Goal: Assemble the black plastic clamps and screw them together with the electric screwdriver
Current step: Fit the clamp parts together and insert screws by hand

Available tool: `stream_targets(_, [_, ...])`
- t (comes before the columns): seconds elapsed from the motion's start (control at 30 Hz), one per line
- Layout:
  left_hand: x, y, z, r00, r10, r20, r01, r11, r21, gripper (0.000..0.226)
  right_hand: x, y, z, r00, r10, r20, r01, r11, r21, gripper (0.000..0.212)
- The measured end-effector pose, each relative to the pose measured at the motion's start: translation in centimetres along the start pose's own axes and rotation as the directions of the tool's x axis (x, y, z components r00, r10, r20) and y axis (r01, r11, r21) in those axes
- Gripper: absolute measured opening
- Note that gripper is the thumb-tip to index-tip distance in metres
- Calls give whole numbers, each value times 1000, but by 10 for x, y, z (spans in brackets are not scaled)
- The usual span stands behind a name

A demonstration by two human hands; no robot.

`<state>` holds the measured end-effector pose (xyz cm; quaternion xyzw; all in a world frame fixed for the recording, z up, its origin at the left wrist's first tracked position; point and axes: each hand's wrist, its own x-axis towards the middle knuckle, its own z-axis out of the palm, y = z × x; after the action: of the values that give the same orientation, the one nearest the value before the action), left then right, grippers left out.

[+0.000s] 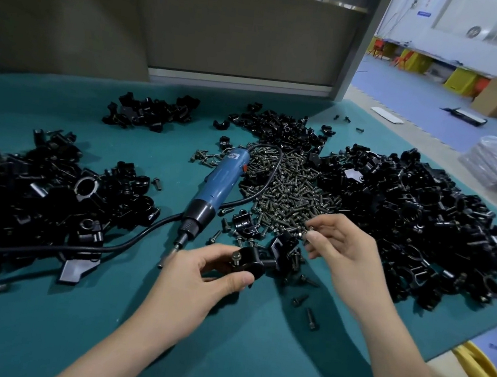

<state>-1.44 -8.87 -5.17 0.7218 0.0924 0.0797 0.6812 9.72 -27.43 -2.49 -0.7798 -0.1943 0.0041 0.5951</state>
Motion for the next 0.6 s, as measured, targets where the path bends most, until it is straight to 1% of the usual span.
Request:
stream_targets(0.07, [0,0,0,1000,1,-1,-1,1000,4,37,-6,-9,7,999,-29,45,23,990,137,17])
stream_targets(0.13, [0,0,0,1000,10,-3,-10,1000,9,37,-10,-18,15,995,-57,80,41,980,194,18])
stream_targets(0.3, [1,0,0,999,41,19,-41,999,18,34,-15,-29,35,983,-97,156,79,990,115,22])
stream_targets(0.47, [0,1,0,999,44,21,-45,999,8,31,-16,-27,37,988,-102,114,98,995,33,20])
stream_targets(0.6, [0,0,0,998,58,28,-59,998,21,29,-20,-26,33,983,-134,127,139,990,-30,21])
